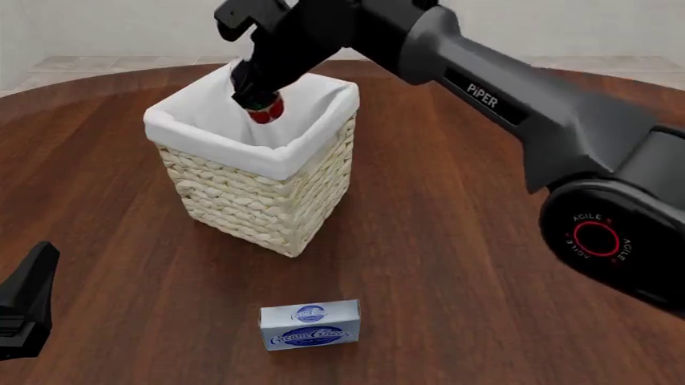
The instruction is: Pick up the tomato sauce, and put it in the basket.
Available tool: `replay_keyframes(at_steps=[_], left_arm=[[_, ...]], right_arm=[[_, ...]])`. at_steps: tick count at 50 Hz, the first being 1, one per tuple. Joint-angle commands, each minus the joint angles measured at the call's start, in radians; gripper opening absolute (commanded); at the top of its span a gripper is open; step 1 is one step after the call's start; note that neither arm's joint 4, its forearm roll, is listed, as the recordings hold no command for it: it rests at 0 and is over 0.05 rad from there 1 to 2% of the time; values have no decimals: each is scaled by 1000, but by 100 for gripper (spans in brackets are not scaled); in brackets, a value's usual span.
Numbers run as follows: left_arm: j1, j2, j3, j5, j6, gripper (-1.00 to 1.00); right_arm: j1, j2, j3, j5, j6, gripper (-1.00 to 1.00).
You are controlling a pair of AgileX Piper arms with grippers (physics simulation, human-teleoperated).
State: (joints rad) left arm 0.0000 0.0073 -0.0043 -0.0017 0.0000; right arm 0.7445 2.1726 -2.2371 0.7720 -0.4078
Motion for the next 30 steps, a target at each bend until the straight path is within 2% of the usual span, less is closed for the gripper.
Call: replay_keyframes(at_steps=[1, 18, 29, 30], left_arm=[[0, 0, 0, 0, 0, 100], [0, 0, 0, 0, 0, 100], [0, 0, 0, 0, 0, 100], [0, 0, 0, 0, 0, 100]], right_arm=[[4, 54, -58, 32, 21, -100], [12, 102, -88, 61, 29, -100], [8, 143, -149, 96, 25, -100], [10, 145, -152, 99, 23, 100]])
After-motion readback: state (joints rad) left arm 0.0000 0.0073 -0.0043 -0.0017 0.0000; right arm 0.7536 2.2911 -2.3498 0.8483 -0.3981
